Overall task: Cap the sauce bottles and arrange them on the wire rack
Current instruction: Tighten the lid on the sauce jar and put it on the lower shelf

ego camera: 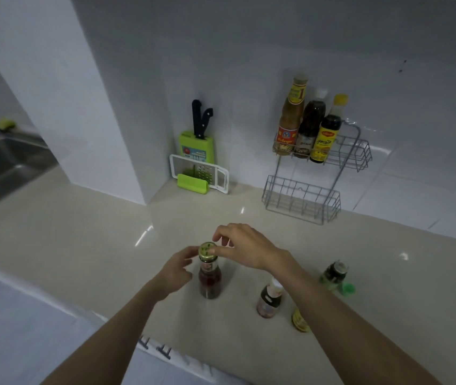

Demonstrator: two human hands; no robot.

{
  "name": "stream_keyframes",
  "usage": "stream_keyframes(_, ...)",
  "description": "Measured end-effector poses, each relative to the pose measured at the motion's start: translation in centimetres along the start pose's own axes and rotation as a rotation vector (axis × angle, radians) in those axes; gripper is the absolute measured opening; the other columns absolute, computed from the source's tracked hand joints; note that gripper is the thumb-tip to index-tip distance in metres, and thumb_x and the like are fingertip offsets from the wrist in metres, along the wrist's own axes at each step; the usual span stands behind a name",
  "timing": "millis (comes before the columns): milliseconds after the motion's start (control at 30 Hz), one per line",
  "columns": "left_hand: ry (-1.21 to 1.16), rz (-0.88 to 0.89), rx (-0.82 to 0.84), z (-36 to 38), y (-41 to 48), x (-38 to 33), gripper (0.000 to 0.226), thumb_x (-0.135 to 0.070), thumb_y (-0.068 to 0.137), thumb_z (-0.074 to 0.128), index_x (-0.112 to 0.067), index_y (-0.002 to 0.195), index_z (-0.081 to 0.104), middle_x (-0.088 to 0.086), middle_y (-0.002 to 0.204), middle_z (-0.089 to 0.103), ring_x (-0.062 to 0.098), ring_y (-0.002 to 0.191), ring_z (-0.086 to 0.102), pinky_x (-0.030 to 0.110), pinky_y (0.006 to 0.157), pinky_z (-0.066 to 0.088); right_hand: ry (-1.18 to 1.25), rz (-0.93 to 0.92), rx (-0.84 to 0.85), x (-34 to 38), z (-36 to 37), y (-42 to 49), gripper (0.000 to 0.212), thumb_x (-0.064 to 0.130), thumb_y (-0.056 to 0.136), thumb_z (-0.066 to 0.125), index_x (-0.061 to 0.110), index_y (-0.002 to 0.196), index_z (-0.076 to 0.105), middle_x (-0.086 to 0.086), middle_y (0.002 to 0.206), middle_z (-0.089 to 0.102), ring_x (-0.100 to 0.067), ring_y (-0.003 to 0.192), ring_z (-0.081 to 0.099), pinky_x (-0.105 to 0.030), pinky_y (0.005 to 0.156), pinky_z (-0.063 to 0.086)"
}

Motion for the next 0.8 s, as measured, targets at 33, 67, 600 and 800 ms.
stream_keyframes(33,0.017,-0.013,0.058,0.6,-0.2,0.2,0.069,0.006,0.061,0.053,-0.028,0.121,0.048,-0.004,0.122,0.057,0.018,0.123,0.049,0.029,0.100,0.037,-0.009,0.004,-0.001,0.4,0.4,0.1,0.039,0.056,0.085,0.058,0.023,0.107,0.059,0.002,0.097,0.061,-0.015,0.087,0.056,-0.036,0.074,0.050)
stream_keyframes(67,0.027,-0.027,0.093,1.3,-0.4,0.3,0.067,-0.003,0.061,0.063,-0.031,0.121,0.049,-0.005,0.120,0.059,0.017,0.119,0.052,0.028,0.096,0.039,-0.024,0.006,-0.007,0.9,0.7,0.1,0.040,0.058,0.083,0.059,0.024,0.105,0.058,0.003,0.095,0.060,-0.016,0.085,0.055,-0.036,0.071,0.050)
stream_keyframes(600,-0.132,0.135,0.145,2.2,3.5,-7.4,0.018,-0.009,0.079,0.072,-0.003,0.094,0.065,0.005,0.085,0.068,0.017,0.079,0.063,0.037,0.081,0.052,-0.173,-0.066,0.084,1.3,-9.8,1.0,0.034,0.037,0.087,0.063,0.021,0.118,0.065,0.008,0.104,0.061,-0.006,0.088,0.054,-0.022,0.078,0.047)
stream_keyframes(800,-0.202,0.276,0.280,1.5,4.4,-13.7,0.010,-0.001,0.082,0.065,-0.008,0.088,0.066,0.005,0.085,0.066,0.010,0.079,0.060,0.015,0.073,0.048,-0.239,-0.074,0.038,2.4,-16.9,0.8,0.033,0.045,0.085,0.064,0.029,0.113,0.064,0.010,0.099,0.067,-0.004,0.085,0.062,-0.023,0.074,0.053)
Point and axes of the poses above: each hand's wrist, its own y-axis towards the middle knuckle, its own z-axis out of the palm, x = y × z, the point moved 1 cm from there along y, towards the middle knuckle
